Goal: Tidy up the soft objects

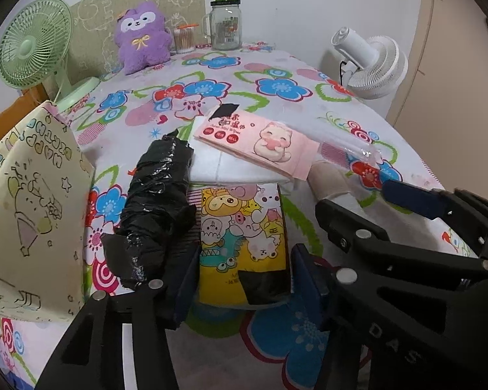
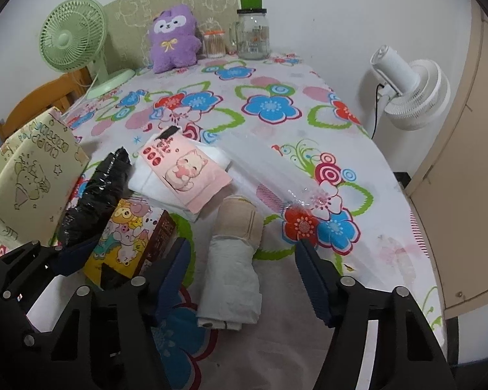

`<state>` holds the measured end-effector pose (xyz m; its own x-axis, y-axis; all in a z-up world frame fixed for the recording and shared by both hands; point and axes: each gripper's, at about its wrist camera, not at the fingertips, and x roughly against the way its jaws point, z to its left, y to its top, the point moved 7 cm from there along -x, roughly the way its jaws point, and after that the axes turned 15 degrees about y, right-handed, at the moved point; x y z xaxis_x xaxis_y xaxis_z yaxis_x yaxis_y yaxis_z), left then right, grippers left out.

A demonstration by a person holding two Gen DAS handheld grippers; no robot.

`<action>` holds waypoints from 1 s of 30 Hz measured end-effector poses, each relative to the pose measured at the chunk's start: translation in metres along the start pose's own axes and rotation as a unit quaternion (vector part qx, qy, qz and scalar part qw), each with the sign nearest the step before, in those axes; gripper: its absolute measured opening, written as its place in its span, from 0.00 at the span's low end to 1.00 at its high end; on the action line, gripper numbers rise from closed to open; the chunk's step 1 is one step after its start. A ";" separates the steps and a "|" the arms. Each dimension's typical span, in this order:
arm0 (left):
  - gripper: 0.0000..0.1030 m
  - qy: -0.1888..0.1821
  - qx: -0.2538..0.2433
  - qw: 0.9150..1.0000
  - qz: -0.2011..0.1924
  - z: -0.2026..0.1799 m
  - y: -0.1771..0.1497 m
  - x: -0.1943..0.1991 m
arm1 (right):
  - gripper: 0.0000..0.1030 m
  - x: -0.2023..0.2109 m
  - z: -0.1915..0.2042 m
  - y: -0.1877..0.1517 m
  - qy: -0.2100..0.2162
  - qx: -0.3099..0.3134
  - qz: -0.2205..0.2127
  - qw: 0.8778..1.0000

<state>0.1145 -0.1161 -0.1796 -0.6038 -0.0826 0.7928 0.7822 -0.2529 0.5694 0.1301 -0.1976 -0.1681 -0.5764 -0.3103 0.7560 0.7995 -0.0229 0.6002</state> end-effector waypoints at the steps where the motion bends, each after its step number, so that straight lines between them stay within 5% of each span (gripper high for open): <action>1: 0.55 -0.001 -0.001 1.000 0.001 -0.001 0.000 -0.001 | 0.63 -0.002 -0.001 0.000 0.003 -0.003 0.001 1.000; 17: 0.47 -0.006 -0.012 1.000 -0.006 -0.004 0.003 0.000 | 0.30 -0.013 -0.001 0.001 -0.001 -0.009 0.014 1.000; 30: 0.47 -0.013 -0.010 1.000 -0.011 -0.003 0.001 0.006 | 0.25 -0.002 0.004 -0.003 0.000 -0.013 0.009 1.000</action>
<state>0.1114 -0.1193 -0.1751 -0.6165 -0.0520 0.7856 0.7653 -0.2739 0.5825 0.1286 -0.1932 -0.1704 -0.5619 -0.3107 0.7667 0.8140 -0.0428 0.5792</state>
